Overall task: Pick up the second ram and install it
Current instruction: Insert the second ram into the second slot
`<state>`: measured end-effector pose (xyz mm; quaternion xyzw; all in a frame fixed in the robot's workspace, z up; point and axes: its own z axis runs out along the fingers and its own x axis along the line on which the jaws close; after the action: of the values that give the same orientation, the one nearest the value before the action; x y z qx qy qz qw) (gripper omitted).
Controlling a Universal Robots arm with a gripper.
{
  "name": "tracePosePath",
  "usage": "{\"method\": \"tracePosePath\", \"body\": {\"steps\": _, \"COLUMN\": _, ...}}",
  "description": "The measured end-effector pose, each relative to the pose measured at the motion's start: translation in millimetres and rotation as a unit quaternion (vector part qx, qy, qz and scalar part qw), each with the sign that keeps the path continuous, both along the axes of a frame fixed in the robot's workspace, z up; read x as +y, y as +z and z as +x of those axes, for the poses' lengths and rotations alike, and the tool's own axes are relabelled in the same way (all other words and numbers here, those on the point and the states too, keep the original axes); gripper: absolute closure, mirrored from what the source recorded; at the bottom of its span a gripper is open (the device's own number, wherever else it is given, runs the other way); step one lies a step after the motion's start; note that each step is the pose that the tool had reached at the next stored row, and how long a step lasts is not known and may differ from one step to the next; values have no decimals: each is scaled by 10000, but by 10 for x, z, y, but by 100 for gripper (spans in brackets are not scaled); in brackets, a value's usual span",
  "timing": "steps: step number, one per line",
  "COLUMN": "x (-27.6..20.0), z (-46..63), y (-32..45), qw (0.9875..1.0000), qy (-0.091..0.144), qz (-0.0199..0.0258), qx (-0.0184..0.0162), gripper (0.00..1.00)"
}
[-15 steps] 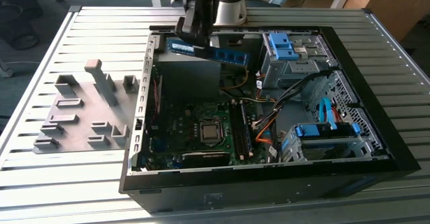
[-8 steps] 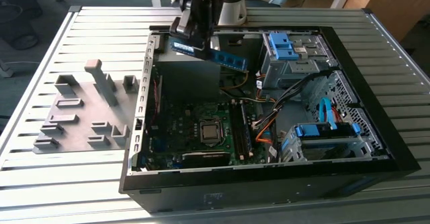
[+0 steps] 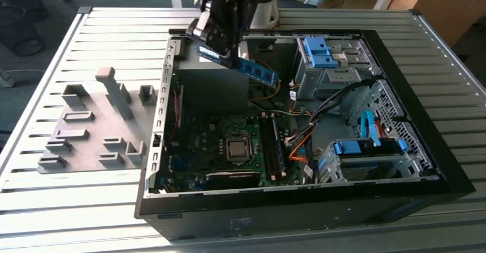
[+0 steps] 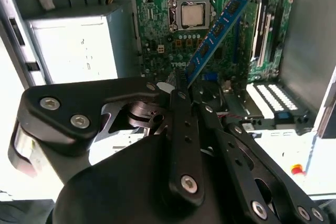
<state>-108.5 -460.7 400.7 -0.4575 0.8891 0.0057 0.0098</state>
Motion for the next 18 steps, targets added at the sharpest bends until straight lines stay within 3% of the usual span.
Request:
{"method": "tracePosePath", "body": {"steps": 4, "x": 0, "z": 0, "y": -5, "qw": 9994, "qy": -338, "qz": 0, "qx": 0, "gripper": 86}}
{"method": "tracePosePath", "body": {"steps": 11, "x": 12, "z": 0, "y": -14, "qw": 9968, "qy": -794, "qz": -1, "qx": 0, "gripper": 86}}
{"method": "tracePosePath", "body": {"steps": 15, "x": 19, "z": 0, "y": -17, "qw": 9953, "qy": -970, "qz": -2, "qx": 0, "gripper": 86}}
{"method": "tracePosePath", "body": {"steps": 18, "x": 19, "z": 0, "y": -17, "qw": 9952, "qy": -979, "qz": -2, "qx": 0, "gripper": 86}}
